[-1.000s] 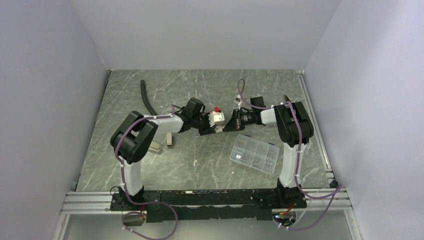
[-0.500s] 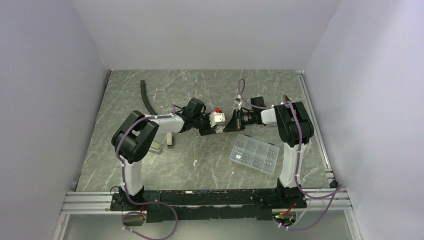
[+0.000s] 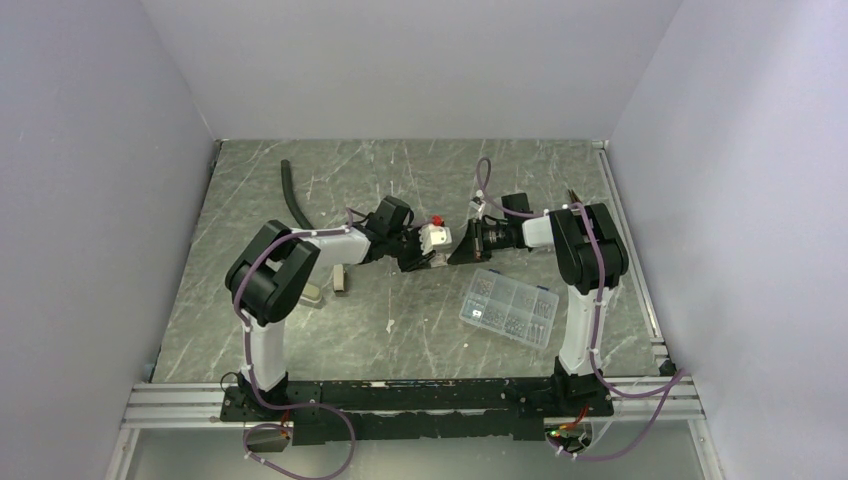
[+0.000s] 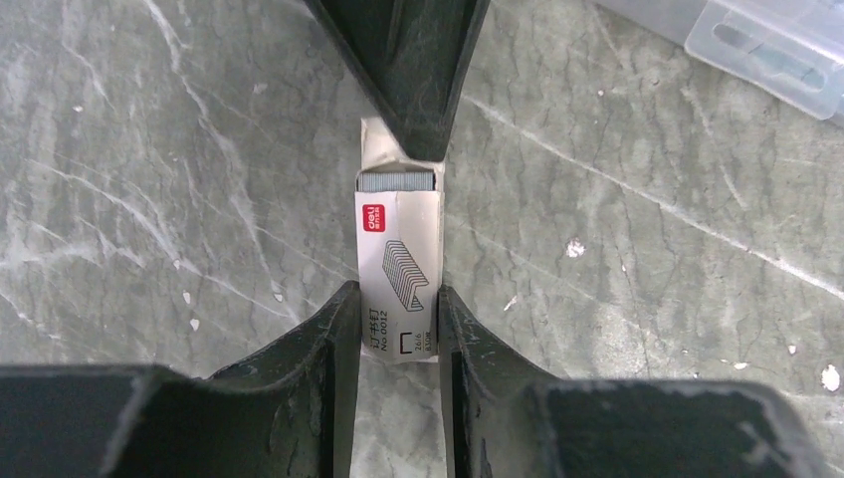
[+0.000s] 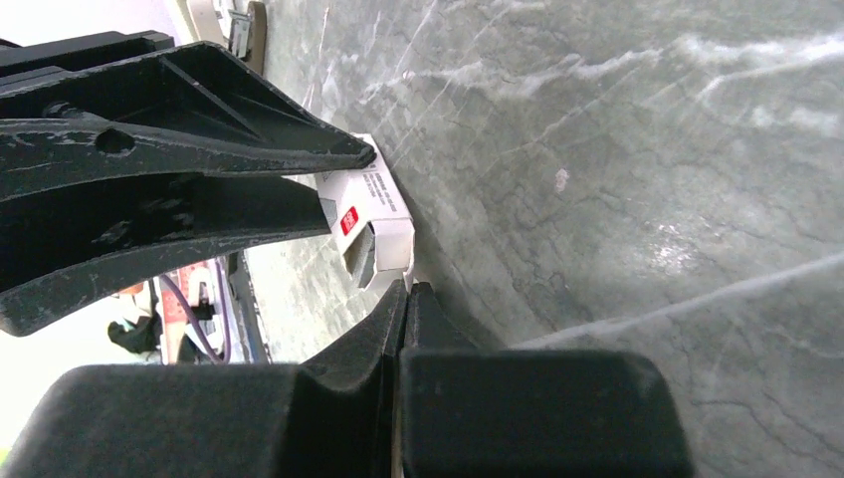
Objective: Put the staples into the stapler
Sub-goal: Open the staple box at the center of the board.
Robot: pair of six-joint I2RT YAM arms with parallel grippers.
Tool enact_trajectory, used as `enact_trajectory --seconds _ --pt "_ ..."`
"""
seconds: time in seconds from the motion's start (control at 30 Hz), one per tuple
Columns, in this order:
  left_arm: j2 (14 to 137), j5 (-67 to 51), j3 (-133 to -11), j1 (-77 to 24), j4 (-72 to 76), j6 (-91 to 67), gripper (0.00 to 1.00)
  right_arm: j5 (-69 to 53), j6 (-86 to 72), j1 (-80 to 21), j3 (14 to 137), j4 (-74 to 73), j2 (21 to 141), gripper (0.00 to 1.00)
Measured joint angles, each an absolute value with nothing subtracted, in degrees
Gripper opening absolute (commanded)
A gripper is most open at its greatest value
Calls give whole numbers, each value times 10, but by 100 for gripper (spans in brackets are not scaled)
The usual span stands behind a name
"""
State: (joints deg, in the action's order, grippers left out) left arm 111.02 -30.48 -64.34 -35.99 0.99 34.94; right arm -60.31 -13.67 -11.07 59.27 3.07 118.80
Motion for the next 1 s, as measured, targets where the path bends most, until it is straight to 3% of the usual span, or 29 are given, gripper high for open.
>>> enact_trajectory --seconds 1.0 --pt "1113 -275 -658 -342 -32 356 31 -570 -124 -77 612 -20 1180 0"
